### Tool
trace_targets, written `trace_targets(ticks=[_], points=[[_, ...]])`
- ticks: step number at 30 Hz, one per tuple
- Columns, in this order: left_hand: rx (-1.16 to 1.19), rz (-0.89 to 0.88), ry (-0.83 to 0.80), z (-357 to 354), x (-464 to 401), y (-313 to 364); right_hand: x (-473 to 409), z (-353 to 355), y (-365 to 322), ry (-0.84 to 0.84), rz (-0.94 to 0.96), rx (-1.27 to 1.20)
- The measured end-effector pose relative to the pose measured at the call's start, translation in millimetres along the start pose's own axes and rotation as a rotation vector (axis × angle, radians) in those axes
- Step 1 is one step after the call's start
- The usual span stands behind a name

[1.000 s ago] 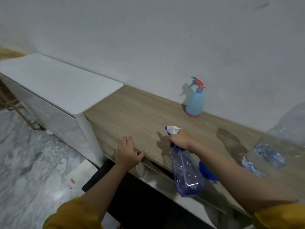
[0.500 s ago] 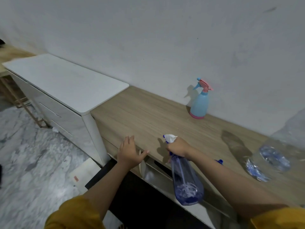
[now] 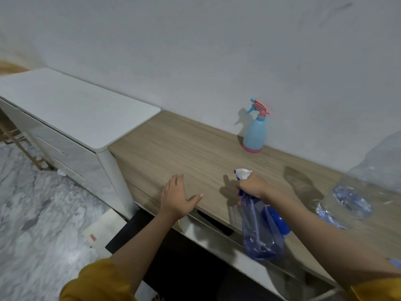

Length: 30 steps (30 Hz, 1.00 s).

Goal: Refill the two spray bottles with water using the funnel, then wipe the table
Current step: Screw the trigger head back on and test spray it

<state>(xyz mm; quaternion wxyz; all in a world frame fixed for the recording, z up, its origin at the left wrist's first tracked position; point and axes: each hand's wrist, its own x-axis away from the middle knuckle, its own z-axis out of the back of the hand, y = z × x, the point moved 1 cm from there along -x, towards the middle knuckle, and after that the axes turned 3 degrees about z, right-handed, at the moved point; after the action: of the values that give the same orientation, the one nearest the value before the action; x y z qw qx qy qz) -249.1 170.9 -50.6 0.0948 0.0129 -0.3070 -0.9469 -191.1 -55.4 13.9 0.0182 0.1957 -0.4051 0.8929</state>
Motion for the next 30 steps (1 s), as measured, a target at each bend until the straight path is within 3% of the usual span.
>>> trace_targets(ticks=[5,10,15,20,25,30], points=[[0.186,-0.130,0.017,0.6,-7.5,33.3,-14.2,12.4,-19.4,0.177,0.116,-0.193],[0.517,-0.199,-0.161,6.7,-20.2,64.3,-36.1,23.4,-63.5,0.372,0.289,-0.433],[0.632,-0.262,-0.300,21.8,-54.9,73.6,-54.7,25.4,-101.2,0.528,0.365,-0.457],[0.693,-0.255,-0.248,24.9,-96.1,68.1,-82.9,19.1,-125.7,0.721,0.428,-0.455],[0.647,-0.294,-0.207,32.6,-142.0,57.2,-112.1,29.6,-146.6,0.636,0.433,-0.318],[0.586,-0.300,-0.174,31.5,-199.0,60.4,-134.0,50.9,-171.7,0.667,0.450,-0.263]])
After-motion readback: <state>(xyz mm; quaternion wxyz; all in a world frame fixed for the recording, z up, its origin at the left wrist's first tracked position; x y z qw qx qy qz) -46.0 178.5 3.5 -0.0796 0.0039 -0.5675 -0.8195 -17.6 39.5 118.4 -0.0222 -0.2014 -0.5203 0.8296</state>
